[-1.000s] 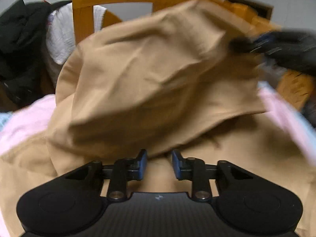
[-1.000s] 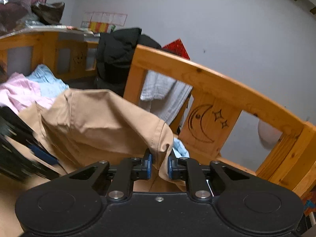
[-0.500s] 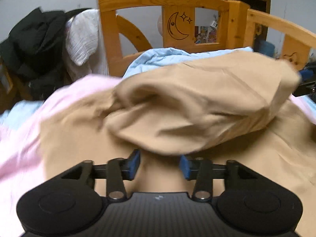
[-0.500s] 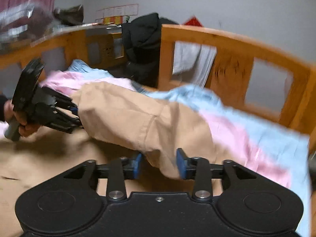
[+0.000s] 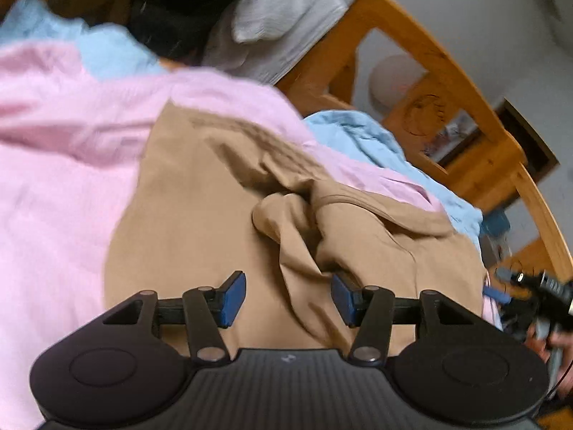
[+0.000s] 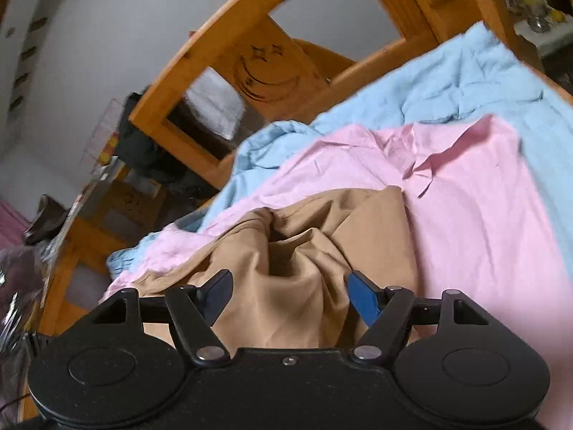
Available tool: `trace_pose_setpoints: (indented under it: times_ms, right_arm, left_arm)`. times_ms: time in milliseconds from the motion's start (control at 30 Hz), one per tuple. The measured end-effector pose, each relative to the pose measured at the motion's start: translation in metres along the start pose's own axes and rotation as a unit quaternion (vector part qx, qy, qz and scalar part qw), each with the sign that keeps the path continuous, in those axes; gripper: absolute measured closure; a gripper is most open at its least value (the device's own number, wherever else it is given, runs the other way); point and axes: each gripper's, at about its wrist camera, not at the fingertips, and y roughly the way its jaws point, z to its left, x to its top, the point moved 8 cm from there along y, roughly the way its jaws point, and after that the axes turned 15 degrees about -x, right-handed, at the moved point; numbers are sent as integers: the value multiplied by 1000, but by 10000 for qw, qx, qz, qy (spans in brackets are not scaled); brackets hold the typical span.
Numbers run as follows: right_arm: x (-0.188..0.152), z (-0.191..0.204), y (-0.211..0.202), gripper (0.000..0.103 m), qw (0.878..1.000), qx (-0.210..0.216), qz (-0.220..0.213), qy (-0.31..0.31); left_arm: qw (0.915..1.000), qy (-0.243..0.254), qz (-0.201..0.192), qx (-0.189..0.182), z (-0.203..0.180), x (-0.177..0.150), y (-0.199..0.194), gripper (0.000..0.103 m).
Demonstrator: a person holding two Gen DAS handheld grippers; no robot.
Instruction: Fold large clothes
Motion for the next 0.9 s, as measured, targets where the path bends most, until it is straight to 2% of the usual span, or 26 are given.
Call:
trace_pose_setpoints:
  times_ms: [133,200,233,267,300,400,500,600,667,733,800,833,900]
  right_arm:
    - [-16,3,27,31,9986,-192,495,44]
    - [-30,3,30,33,9980,-299,555,-32]
    - [-38,5,28,34,9978,-284,583,-105]
    - [-46,7,25,34,9976,-263,606,-211]
    - [-54,10,23,34,9971,-250,624,-343]
    - [-70,18,12,34,9957,-135,597,-695]
    - [-64,11,5,33,9976,-23,462,-510]
    - [-44,-5,4,33,9995,59,299,97]
    - [-28,-16,6,33,9991,1,94,417]
    - [-17,-23,13,35,9985,-157,54,523]
    - [-12,-23,24,42,9984,-263,100,491]
    - [-11,-21,31,47,9984,-325,116,457]
    - [-11,-17,41,56,9984,-378,134,396]
  left_arm:
    - [9982,-559,230,-7,12,-4,22,50]
    - [9979,-583,282,22,14,-4,28,65]
    - [9981,-525,309,41,14,-3,32,84]
    - [9983,-478,314,103,12,-3,31,98]
    - [9985,-406,272,249,10,-1,29,102]
    - [9950,-11,-2,1002,12,12,16,103]
    - [9917,-87,-95,1280,28,20,6,103]
    - [9964,-449,-50,721,32,15,1,103]
    - [9984,-427,37,376,27,8,2,103]
    - [9991,-181,193,323,22,1,6,102]
    - [9990,-8,334,293,16,-4,16,100]
    - [9990,-9,377,245,14,-5,20,95]
    - [9990,-22,368,238,10,-4,30,95]
